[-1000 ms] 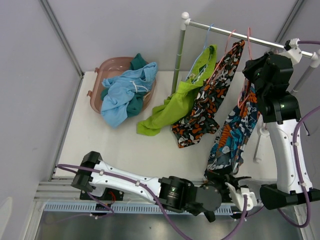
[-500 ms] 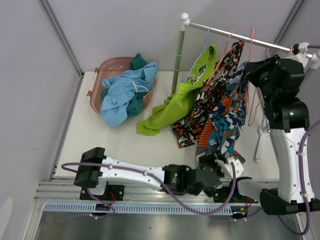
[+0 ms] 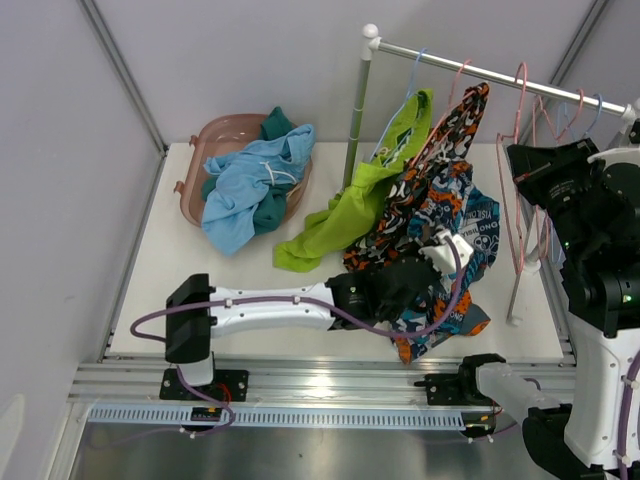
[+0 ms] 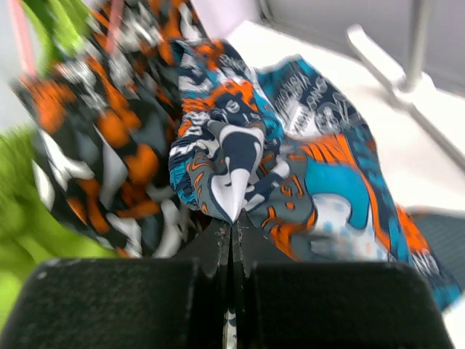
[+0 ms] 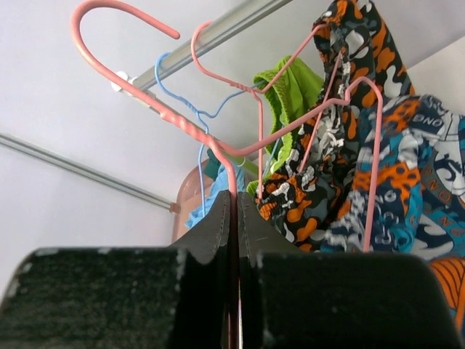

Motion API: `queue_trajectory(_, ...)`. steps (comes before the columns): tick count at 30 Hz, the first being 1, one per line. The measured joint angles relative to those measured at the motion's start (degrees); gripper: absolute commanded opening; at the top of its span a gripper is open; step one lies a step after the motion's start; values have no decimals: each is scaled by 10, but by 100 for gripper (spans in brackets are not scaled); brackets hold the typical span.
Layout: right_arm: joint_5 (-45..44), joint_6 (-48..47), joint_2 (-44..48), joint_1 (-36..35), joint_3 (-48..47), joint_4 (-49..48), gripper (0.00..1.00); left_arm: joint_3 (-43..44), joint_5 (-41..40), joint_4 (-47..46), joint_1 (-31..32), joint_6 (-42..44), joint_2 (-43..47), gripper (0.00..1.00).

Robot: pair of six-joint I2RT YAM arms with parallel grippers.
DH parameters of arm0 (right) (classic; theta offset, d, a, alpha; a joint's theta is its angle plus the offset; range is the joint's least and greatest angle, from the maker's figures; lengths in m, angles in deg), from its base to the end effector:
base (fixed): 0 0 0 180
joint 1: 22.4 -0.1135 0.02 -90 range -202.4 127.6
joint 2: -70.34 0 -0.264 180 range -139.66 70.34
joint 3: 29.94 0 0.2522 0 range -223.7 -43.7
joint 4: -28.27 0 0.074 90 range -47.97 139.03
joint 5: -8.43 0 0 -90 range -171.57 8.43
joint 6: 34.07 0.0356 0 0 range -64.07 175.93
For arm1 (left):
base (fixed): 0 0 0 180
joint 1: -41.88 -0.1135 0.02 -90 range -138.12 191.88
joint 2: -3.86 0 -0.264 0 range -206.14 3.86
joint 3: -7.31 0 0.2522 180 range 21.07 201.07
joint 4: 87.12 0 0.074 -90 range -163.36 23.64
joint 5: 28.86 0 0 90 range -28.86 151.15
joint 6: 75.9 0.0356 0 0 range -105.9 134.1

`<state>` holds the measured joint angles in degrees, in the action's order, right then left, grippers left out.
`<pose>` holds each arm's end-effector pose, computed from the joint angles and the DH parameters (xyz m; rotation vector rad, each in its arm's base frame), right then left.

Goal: Remove the shorts from the hanger

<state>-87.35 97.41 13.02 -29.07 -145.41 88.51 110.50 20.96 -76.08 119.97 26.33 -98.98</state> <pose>0.1195 0.0104 0.5459 0.5650 1.5362 0.5677 0.1113 -0.4163 0.3537 0.8147 1.5133 -0.2362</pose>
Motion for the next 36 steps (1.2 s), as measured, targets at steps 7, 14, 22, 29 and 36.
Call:
queue_trajectory(7,-43,-22,-31,17,0,-16,0,-126,-31,52,114,-44,125,0)
queue_trajectory(14,-44,-38,-111,74,0,-61,0,-166,-76,170,195,-123,353,0)
queue_trajectory(22,-25,-37,-134,97,16,-94,0,-163,-165,260,86,-120,516,0)
queue_trajectory(29,-16,-40,-75,98,71,-99,5,-67,-118,263,-88,-41,514,0)
queue_trajectory(36,5,-40,-28,98,120,-112,85,147,34,280,-325,-18,377,0)
